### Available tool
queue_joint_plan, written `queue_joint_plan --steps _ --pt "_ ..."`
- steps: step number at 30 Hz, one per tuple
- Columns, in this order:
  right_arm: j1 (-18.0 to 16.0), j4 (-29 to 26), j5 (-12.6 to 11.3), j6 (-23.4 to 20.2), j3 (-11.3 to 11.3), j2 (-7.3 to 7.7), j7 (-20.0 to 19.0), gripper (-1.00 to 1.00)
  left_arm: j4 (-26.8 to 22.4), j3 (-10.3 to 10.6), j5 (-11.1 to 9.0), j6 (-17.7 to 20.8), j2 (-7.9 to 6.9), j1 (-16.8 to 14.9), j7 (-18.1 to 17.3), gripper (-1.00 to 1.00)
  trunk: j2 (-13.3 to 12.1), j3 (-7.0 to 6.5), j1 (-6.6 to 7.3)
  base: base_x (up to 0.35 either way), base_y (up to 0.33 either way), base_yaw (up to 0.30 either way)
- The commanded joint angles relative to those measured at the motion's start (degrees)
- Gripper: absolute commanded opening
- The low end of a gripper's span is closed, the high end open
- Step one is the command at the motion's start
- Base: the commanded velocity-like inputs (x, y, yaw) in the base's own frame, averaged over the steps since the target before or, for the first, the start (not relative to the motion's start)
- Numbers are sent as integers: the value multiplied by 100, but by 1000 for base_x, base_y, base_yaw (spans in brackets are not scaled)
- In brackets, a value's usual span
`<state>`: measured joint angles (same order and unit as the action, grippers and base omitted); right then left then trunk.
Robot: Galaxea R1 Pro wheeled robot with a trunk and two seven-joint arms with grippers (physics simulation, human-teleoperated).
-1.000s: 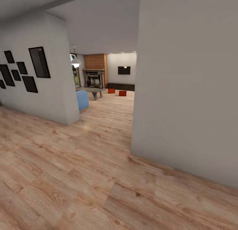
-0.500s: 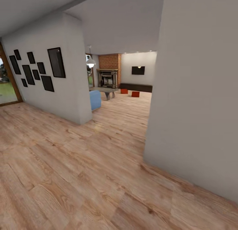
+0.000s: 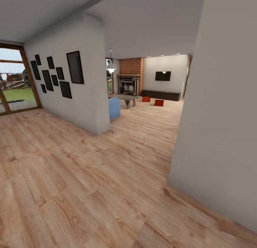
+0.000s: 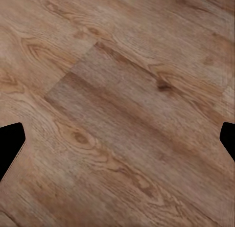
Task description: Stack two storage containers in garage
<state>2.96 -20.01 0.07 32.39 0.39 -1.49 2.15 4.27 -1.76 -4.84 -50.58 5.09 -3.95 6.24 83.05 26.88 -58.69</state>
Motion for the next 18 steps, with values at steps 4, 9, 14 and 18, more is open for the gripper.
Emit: queue_joint_plan --steps 4,9,14,18 --pt "3 -9 2 4 6 -1 22 100 21 -13 -9 -31 1 -10 -3 100 3 5 -4 326 0 58" --pt "3 -8 2 4 7 -1 22 100 21 -12 -9 -31 1 -10 -5 100 3 5 -4 327 0 13" --pt "3 -9 2 4 6 -1 22 100 22 -11 -9 -31 1 -10 -4 100 3 5 -4 326 0 3" --pt "3 -6 2 4 6 -1 22 100 21 -12 -9 -31 1 -10 -3 100 3 5 -4 327 0 0"
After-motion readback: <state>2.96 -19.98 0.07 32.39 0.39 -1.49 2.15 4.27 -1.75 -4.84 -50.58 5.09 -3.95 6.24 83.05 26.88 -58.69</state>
